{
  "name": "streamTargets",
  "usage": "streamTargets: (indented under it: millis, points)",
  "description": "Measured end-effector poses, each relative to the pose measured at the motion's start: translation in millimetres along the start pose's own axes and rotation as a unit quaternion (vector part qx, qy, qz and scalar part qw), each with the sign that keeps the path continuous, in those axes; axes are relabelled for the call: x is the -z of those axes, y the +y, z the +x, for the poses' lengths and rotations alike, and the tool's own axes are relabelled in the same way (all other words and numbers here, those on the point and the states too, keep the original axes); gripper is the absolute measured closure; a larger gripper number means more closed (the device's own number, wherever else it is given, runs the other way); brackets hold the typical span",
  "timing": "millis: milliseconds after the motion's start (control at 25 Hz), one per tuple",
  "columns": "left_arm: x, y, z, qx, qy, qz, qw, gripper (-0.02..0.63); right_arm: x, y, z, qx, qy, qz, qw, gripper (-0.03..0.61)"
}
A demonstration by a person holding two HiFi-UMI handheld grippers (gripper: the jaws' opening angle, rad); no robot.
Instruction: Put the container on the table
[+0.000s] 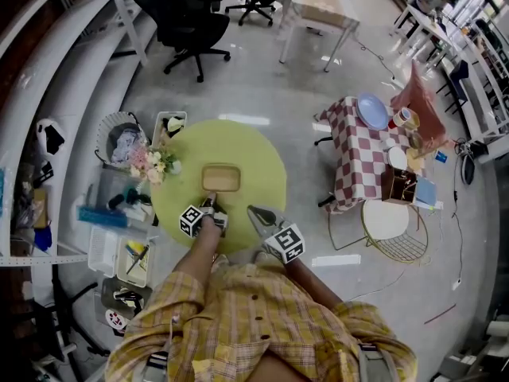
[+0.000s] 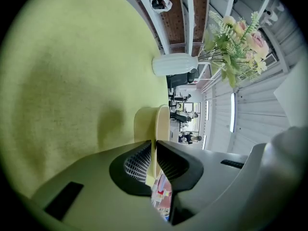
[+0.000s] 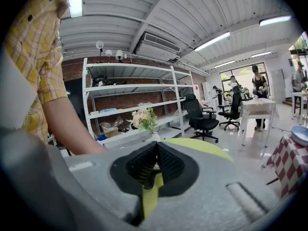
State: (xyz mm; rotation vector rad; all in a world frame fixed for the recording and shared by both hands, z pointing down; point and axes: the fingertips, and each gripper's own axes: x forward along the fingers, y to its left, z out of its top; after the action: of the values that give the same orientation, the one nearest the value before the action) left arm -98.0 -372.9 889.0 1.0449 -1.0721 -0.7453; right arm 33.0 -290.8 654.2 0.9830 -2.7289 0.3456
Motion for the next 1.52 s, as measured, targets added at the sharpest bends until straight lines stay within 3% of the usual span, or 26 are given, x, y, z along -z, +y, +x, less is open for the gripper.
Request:
streamTargets:
  millis: [400,1160,1520]
  points:
    - [6.7,-9.6,-13.1,0.008,0.007,-0.002,0.9999,0.597,4.7,4.7,-5.3,-0.003,0.003,0.0,1.0,0.581]
    - [29.1,-67.2,-47.2,0.069,0.025,0.041,0.9965,0.609,-0.5,30.6,-21.6,-0.008,-0.023,-0.003,1.0,0.581]
    - [43.8,-94.9,-64.8,0.119,0.055,0.085,0.9878,0.609,-0.2,29.7,-31.8,0.01,-0.032,0.025,0.999,0.581]
